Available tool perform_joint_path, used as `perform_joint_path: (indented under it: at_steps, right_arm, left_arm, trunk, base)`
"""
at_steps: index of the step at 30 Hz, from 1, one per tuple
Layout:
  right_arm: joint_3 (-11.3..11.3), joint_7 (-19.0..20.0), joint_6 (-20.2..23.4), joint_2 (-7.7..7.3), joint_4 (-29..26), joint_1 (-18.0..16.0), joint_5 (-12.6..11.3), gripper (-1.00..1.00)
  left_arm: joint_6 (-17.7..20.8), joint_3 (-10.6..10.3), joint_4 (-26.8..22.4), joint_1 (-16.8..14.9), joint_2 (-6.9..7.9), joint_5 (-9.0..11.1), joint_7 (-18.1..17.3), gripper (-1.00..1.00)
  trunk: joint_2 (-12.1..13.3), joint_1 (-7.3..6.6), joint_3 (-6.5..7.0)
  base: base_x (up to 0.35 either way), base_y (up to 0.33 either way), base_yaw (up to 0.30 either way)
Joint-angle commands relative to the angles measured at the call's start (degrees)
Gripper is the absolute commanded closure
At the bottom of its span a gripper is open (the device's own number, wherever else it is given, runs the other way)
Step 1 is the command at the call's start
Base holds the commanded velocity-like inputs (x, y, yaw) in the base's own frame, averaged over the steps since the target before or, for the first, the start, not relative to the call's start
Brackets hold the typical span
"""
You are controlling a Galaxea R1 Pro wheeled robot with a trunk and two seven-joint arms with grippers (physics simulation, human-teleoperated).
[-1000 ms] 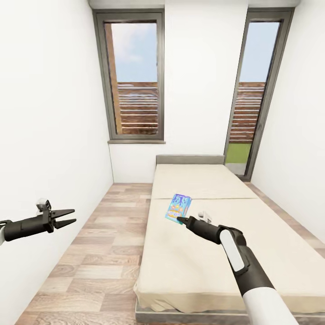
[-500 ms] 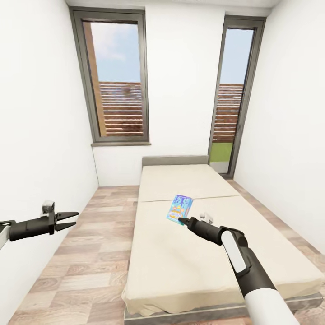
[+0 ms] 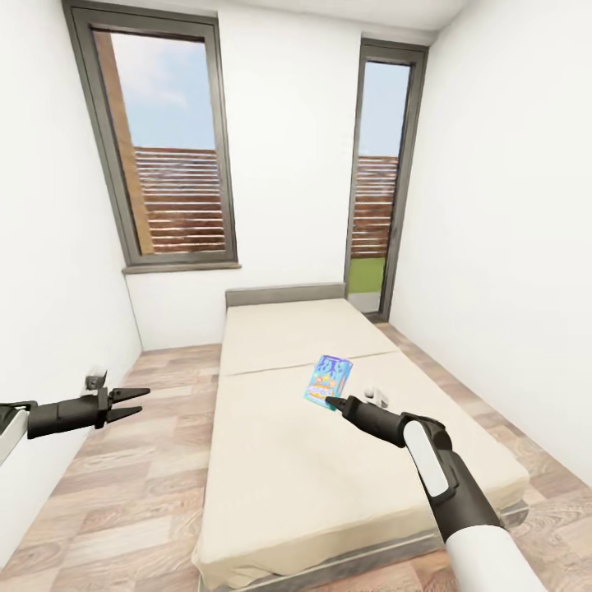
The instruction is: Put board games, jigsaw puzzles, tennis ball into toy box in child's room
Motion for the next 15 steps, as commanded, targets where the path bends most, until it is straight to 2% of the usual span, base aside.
perform_joint_path:
  at_steps: [1,15]
  right_arm:
    - [-0.2,0.3,0.4,0.08,0.0,0.0,0.0,1.0]
    - [-0.2,0.3,0.3,0.08,0.1,0.0,-0.1,1.0]
  left_arm:
    - [0.4,0.0,0.0,0.0,0.03,0.2,-0.1,-1.0]
    - [0.4,0.2,0.0,0.0,0.05,0.2,0.0,-1.0]
  trunk:
    - [0.4,-0.23,0.12]
    - [6.0,-3.3,2.63]
  base:
    - [0.0,0.0,-0.278]
    - [0.0,0.0,-0.278]
